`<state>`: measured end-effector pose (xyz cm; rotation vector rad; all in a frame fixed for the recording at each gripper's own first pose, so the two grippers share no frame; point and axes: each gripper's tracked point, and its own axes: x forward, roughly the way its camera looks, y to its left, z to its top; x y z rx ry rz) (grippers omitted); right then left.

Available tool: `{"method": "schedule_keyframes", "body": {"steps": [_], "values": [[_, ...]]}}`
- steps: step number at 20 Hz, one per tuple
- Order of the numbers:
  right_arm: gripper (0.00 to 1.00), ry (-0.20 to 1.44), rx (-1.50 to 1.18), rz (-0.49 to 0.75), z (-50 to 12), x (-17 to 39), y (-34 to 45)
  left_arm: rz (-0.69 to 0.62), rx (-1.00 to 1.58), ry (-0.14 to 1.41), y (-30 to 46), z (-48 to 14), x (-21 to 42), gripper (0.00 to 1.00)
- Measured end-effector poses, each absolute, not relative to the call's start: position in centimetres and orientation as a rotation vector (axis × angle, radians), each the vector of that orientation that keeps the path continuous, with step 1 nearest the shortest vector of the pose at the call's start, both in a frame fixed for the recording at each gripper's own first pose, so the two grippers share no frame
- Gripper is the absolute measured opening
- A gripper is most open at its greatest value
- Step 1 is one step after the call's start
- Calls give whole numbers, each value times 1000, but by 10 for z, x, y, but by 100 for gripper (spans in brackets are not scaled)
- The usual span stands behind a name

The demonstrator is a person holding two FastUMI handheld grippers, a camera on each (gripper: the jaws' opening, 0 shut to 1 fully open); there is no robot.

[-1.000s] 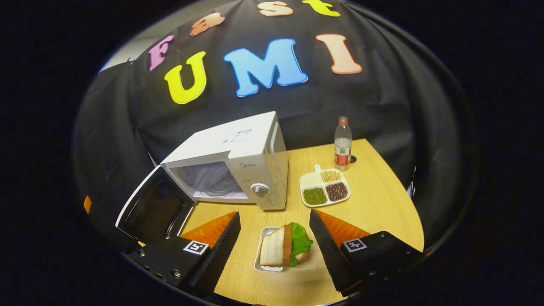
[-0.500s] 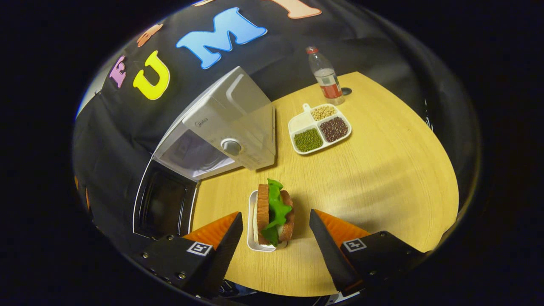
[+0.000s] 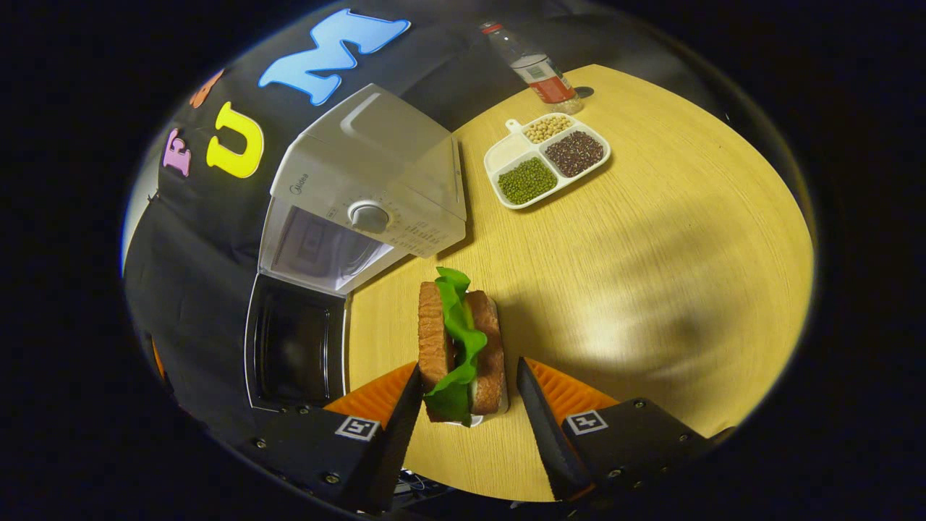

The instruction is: Open the microwave oven with the left hand, put the food in, and close the microwave oven.

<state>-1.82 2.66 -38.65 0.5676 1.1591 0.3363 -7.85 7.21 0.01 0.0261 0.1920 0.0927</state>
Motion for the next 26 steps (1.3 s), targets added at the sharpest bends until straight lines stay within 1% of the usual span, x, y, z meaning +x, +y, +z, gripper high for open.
{"method": "schedule_keyframes", "body": {"steps": [1,3,4,5,6,8,10,12,13,17,18,22,26], "values": [[78,1147,597,347,-382,-13,31,91,23,194,75,-1,-78,97],[46,1168,617,334,-379,-15,38,83,9,202,84,-7,-77,96],[46,1161,618,324,-377,-15,36,79,1,197,89,-8,-76,96],[30,1160,594,330,-377,-17,38,74,-6,195,93,-8,-74,96],[30,1150,563,324,-376,-20,36,66,-13,194,98,-10,-74,97],[20,1114,550,294,-368,-18,34,53,-15,197,107,-11,-72,97],[20,1086,549,273,-358,-18,35,26,-22,192,113,-8,-70,96],[19,1055,558,269,-345,-19,41,6,-30,188,122,-6,-68,97],[20,1045,569,281,-337,-20,46,-5,-34,184,126,-4,-67,94],[20,1000,630,358,-301,-26,80,-38,-35,176,145,-1,-60,97],[20,981,627,375,-293,-26,89,-44,-38,172,150,0,-59,95],[19,920,640,428,-267,-23,132,-62,-56,149,171,4,-60,96],[19,899,693,464,-254,-18,176,-57,-59,138,201,10,-68,95]]}}
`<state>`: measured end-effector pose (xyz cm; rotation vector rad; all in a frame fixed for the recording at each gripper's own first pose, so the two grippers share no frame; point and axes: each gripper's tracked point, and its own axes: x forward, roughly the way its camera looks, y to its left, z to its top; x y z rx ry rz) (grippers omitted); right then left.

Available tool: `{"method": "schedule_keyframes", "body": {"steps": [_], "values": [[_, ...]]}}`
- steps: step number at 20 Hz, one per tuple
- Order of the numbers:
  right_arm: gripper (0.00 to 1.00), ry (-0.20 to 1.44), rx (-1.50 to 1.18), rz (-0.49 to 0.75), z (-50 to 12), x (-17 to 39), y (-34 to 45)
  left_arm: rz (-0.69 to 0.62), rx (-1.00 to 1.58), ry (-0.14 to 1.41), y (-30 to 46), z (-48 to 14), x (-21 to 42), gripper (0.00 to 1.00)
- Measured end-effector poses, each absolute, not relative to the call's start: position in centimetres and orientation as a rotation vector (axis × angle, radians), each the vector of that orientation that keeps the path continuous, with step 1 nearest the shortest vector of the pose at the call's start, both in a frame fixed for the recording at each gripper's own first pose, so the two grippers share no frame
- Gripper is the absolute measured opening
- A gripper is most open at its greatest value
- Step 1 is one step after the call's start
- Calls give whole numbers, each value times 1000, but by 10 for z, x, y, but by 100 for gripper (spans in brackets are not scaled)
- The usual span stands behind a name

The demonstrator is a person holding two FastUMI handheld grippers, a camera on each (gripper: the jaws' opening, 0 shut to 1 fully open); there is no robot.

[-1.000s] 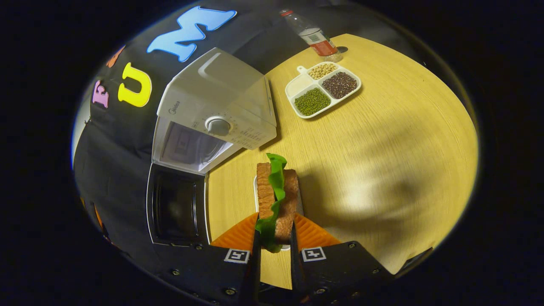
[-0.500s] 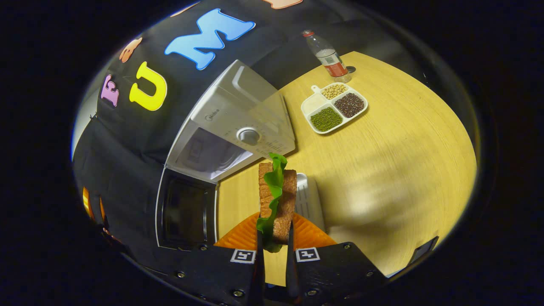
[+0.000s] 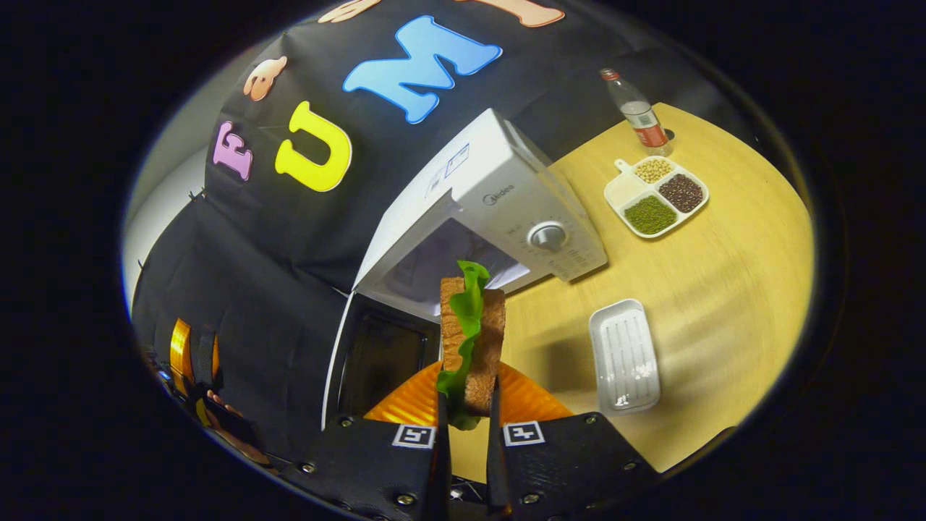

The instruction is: Open the microwave oven with the left hand, put the food in, and close the microwave oven.

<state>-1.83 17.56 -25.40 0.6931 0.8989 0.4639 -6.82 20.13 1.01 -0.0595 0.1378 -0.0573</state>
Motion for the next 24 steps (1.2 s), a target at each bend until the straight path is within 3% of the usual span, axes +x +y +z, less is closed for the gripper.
{"method": "schedule_keyframes", "body": {"steps": [5,12,24], "values": [[20,884,763,502,-251,-9,224,-13,-50,134,253,15,-84,96],[19,847,901,449,-259,25,282,19,-29,152,305,11,-94,96],[19,592,1328,96,-312,107,310,100,-17,200,371,-9,-109,96]]}}
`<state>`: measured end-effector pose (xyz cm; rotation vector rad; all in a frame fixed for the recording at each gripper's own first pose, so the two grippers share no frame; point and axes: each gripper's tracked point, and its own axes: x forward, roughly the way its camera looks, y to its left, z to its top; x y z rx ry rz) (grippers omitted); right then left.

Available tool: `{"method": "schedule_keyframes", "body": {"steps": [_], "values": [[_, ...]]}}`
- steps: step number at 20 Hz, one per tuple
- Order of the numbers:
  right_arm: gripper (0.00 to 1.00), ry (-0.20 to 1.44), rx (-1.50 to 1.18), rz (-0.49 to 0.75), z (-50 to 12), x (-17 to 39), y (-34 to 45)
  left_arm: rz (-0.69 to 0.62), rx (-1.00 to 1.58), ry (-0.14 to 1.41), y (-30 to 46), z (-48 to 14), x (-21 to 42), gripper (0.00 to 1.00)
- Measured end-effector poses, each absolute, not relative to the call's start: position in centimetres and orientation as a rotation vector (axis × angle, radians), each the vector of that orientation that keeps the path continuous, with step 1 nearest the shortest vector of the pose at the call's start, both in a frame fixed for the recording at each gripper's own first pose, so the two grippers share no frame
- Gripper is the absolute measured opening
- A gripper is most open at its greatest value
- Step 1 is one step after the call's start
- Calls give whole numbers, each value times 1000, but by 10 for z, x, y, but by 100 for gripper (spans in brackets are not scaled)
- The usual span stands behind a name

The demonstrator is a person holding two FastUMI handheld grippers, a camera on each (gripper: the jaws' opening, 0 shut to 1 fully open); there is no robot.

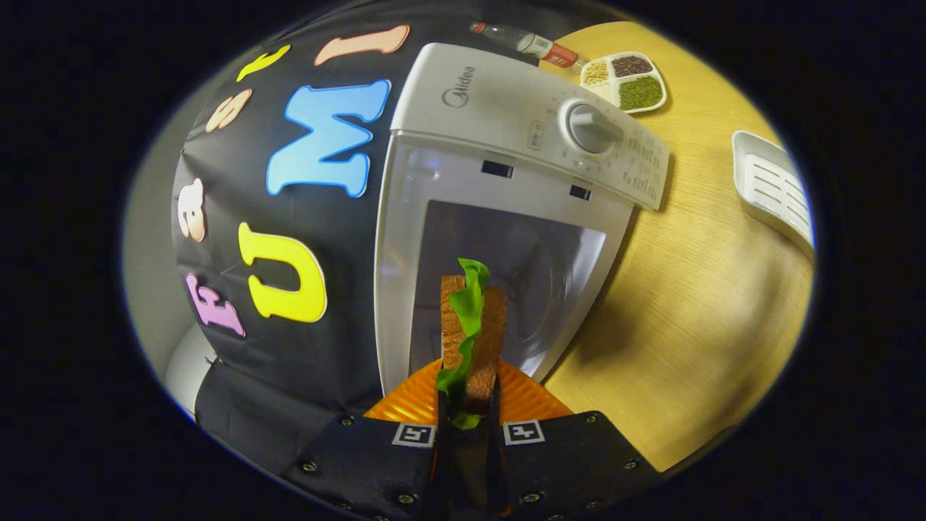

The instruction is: Open the microwave oven with the left hand, put the food in, and close the microwave oven.

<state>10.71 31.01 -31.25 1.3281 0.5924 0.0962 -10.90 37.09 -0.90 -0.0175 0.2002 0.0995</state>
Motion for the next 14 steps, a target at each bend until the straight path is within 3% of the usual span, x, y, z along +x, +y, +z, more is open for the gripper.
{"method": "schedule_keyframes", "body": {"steps": [8,14], "values": [[20,517,1310,-9,-346,172,334,147,-22,251,395,-28,-118,96],[21,470,1318,7,-357,205,348,181,-39,292,413,-42,-126,96]]}}
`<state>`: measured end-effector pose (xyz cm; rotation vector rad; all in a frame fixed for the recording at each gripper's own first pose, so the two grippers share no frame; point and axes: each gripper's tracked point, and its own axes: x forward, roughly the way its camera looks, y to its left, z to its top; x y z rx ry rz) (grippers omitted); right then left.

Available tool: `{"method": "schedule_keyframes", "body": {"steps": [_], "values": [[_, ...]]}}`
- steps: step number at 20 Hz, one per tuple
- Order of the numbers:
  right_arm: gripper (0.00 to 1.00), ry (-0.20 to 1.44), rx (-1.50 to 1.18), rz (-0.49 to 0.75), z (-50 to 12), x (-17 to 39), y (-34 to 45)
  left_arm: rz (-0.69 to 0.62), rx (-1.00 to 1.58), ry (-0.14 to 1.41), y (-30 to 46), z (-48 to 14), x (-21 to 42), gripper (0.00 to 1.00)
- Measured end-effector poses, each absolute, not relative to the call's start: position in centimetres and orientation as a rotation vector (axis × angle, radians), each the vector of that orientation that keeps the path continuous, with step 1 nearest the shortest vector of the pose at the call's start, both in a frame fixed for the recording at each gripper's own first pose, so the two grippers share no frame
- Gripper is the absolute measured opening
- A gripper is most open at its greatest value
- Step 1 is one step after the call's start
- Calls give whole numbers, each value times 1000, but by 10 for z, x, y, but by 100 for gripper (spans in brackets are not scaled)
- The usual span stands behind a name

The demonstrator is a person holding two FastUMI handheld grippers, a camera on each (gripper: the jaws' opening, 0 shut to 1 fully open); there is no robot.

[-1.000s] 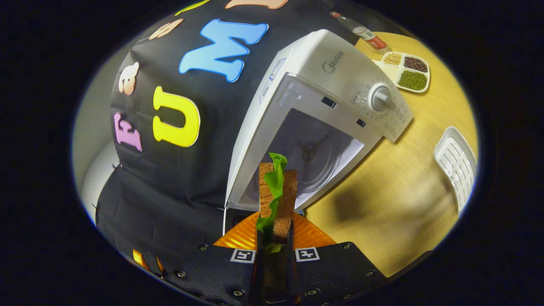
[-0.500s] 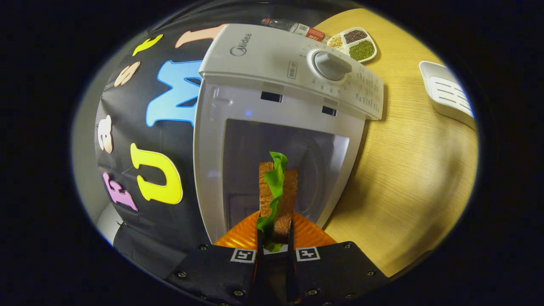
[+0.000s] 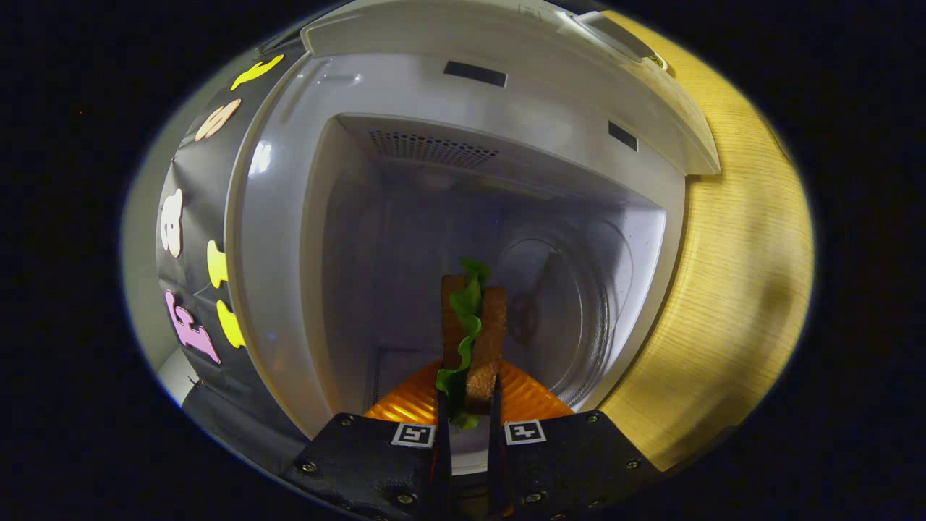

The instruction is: Open the microwave oven with the left hand, put the food in, and close the microwave oven.

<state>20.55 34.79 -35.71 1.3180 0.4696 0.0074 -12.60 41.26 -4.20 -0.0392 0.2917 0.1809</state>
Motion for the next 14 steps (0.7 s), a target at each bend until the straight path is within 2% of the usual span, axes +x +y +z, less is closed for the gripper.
{"method": "schedule_keyframes", "body": {"steps": [6,8,9,10,11,12,13,14], "values": [[21,452,1343,-75,-386,223,336,189,-17,301,420,-40,-124,96],[27,462,1309,-84,-391,221,334,178,-18,305,418,-41,-120,96],[35,474,1293,-89,-391,218,332,168,-19,306,415,-41,-117,96],[36,492,1273,-98,-392,215,332,157,-18,303,412,-42,-113,97],[51,520,1245,-107,-393,208,329,146,-18,301,408,-42,-110,96],[40,551,1208,-106,-393,200,329,135,-19,299,404,-43,-108,96],[48,562,1164,-98,-391,193,326,124,-21,295,398,-41,-106,96],[50,564,1118,-89,-388,187,324,113,-23,286,395,-40,-103,96]]}}
